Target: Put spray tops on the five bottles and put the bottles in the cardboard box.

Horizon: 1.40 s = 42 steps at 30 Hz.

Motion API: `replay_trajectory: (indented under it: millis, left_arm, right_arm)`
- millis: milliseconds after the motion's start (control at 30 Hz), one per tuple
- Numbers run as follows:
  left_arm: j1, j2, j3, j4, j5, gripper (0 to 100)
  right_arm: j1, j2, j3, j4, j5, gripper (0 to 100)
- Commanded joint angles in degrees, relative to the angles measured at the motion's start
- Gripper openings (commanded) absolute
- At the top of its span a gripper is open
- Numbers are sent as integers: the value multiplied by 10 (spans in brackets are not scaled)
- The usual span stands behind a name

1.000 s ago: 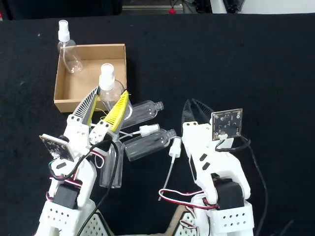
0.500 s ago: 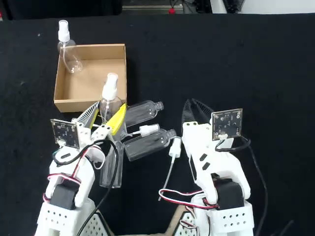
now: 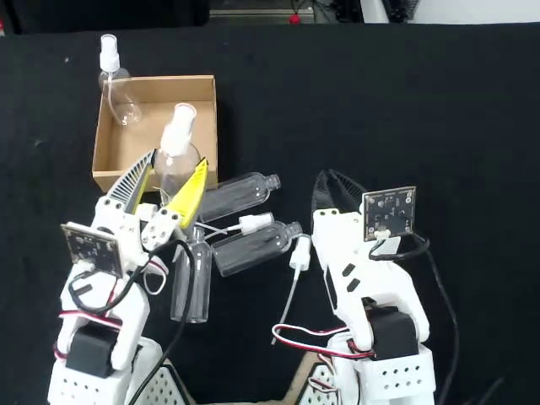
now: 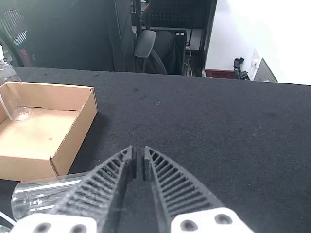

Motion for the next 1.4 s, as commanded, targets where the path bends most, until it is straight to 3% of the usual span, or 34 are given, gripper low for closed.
replay_trajectory:
  millis: [0,200,400,700,867,1200,1367]
  left_arm:
    - [-6,66,-92,1,-11,192]
    - [-7,266,-214,-3,-12,192]
    - [-7,352,-273,-15,-13,192]
    - [-29,442,-187,-279,-13,189]
    - [-70,511,-186,-343,-11,189]
    - [-71,649,-186,-490,-12,188]
    - [-74,722,-222,-496,-12,188]
  right_arm:
    - [-5,-7,-2,-13,4,25]
    - [-5,-7,-2,-12,5,25]
    - [-5,-7,9,-17,5,25]
    - [-5,-7,9,-17,4,25]
    - [-5,-7,9,-17,4,25]
    - [-5,-7,9,-17,4,25]
    - [-5,-7,9,-17,4,25]
